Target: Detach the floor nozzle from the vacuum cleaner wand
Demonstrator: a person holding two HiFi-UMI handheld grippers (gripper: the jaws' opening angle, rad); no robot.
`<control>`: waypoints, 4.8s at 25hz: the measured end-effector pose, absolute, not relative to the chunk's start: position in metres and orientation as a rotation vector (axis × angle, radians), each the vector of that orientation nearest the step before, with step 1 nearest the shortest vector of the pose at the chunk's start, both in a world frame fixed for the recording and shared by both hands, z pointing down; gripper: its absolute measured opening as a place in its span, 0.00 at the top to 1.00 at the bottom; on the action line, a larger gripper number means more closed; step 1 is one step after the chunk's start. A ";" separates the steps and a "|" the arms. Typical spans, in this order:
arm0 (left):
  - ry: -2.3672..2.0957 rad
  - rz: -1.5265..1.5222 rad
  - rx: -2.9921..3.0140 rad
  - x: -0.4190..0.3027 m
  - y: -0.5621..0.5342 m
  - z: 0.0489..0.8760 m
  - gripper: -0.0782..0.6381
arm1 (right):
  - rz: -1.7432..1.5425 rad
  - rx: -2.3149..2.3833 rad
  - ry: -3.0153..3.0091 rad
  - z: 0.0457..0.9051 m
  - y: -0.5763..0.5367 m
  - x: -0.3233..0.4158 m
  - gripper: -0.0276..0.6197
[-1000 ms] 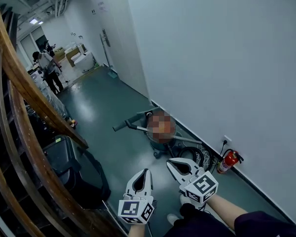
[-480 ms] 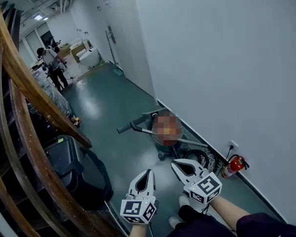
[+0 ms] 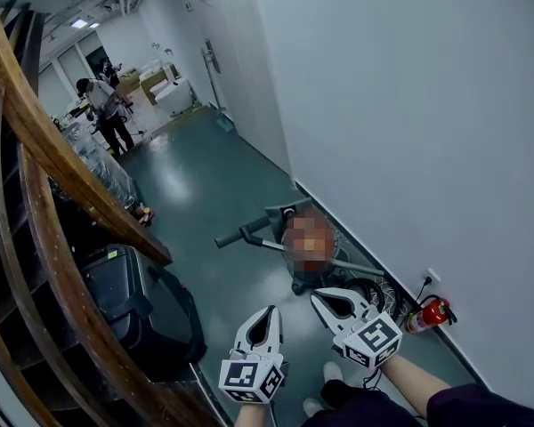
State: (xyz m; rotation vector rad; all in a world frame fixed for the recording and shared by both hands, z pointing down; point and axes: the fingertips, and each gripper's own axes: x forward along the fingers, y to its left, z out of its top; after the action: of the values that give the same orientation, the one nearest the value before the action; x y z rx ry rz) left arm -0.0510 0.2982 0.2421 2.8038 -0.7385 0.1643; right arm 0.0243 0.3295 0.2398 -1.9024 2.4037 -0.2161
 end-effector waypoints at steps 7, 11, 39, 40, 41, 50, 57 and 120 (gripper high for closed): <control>-0.770 0.186 2.804 -0.027 0.279 0.246 0.88 | -0.232 -1.859 2.406 0.246 0.311 0.051 0.93; -0.781 0.202 2.802 -0.021 0.269 0.245 0.88 | -0.245 -1.843 2.398 0.246 0.302 0.058 0.93; -0.749 0.215 2.717 -0.002 0.088 0.287 0.88 | -0.356 -1.863 2.414 0.288 0.123 0.070 0.93; -0.746 0.214 2.713 -0.003 0.080 0.289 0.88 | -0.360 -1.867 2.415 0.289 0.115 0.070 0.93; -0.743 0.213 2.709 -0.004 0.072 0.290 0.88 | -0.364 -1.872 2.417 0.291 0.107 0.069 0.93; -0.703 0.210 2.662 -0.015 0.022 0.303 0.88 | -0.414 -1.926 2.422 0.298 0.060 0.057 0.93; -0.683 0.218 2.634 -0.017 0.011 0.309 0.88 | -0.439 -1.948 2.425 0.297 0.048 0.055 0.93; -0.925 0.133 1.967 0.067 -0.040 0.674 0.85 | -0.853 -1.323 3.087 0.581 -0.086 0.090 0.92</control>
State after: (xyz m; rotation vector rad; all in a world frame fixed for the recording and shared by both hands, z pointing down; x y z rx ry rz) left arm 0.0671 -0.0401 0.6738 1.9670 -0.9253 0.1325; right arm 0.0899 -0.0857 0.5808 -1.3235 3.0873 -0.8528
